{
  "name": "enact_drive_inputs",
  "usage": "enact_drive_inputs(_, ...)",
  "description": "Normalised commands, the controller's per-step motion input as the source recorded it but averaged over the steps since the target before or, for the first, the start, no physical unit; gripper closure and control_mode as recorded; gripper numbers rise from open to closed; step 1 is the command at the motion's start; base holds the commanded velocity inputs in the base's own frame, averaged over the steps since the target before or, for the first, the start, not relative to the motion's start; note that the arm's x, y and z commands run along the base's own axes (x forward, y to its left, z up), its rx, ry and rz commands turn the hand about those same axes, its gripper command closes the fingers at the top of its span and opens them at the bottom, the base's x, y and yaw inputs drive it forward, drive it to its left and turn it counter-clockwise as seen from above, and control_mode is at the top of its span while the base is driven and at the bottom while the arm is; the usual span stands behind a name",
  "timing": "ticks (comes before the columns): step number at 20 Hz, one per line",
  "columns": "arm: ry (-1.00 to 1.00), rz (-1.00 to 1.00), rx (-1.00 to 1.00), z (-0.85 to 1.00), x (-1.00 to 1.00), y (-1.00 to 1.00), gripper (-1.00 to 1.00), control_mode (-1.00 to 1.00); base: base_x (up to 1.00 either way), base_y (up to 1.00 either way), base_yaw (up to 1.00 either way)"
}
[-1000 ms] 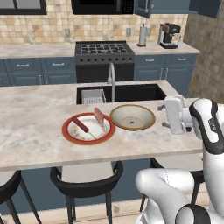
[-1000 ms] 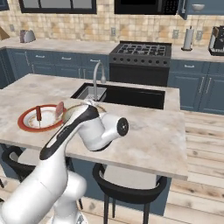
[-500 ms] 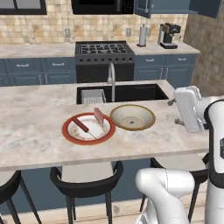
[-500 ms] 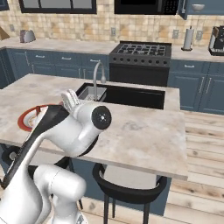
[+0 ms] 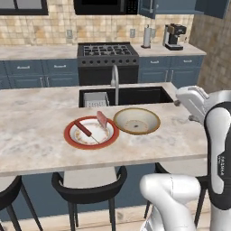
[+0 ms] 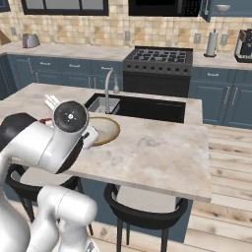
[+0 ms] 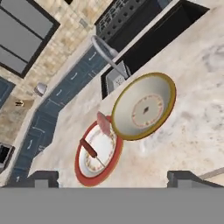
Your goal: Take the smaller bowl and place it next to the appetizer plate on the dining counter , and place the larger bowl next to the plate with cooked food.
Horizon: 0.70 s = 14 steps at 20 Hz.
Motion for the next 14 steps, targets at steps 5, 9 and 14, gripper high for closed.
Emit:
enact_drive_inputs(5,0.02,0.00,-0.49,0.35,-0.17,0.20,-1.00,-1.00,0.00,0.00,0.00)
enact_drive_inputs(9,0.01,0.00,-0.37,0.46,-0.27,0.54,-1.00,-1.00,0.00,0.00,0.00)
enact_drive_inputs(14,-0.05,0.00,-0.24,0.43,-0.58,0.20,-1.00,-1.00,0.00,0.00,0.00)
